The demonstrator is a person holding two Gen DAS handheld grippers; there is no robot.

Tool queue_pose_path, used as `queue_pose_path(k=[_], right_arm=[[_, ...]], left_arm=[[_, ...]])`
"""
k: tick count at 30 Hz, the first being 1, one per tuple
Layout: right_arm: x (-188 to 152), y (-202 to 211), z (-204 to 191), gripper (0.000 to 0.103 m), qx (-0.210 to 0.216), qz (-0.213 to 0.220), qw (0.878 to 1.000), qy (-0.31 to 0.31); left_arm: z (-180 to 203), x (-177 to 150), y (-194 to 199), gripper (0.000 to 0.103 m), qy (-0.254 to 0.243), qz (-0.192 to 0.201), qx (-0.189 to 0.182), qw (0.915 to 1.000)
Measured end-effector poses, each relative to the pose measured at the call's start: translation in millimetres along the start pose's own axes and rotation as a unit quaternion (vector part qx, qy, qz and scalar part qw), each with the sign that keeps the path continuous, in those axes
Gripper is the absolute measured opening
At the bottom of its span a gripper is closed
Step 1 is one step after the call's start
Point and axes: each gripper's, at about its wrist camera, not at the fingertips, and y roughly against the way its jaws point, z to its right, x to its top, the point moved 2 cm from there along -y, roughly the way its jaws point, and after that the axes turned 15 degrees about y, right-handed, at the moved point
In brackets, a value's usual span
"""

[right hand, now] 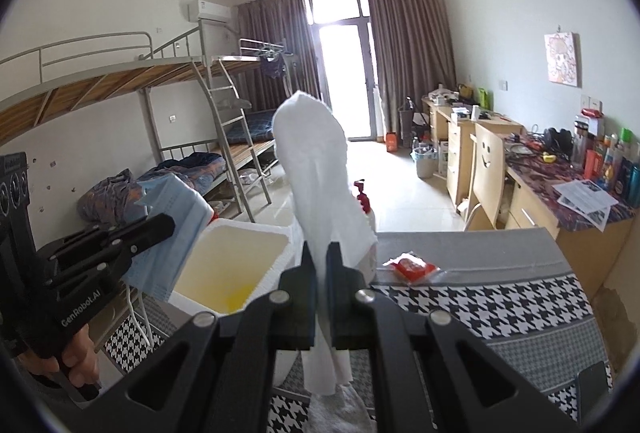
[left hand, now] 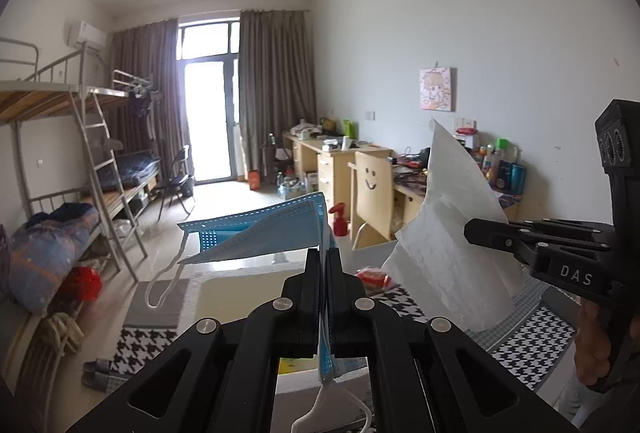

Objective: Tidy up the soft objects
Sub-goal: 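Lift the blue mask and white tissues and carry both toward the foam box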

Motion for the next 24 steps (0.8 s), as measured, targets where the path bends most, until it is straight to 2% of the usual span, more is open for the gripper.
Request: queue_pose_path(k=[24], right_arm=[[34, -42, -48, 0.007, 0.055, 0.006, 0.997, 0.052]], left_arm=[[-52, 1, 18, 0.003, 0.022, 0.018, 0.057, 0.9980]])
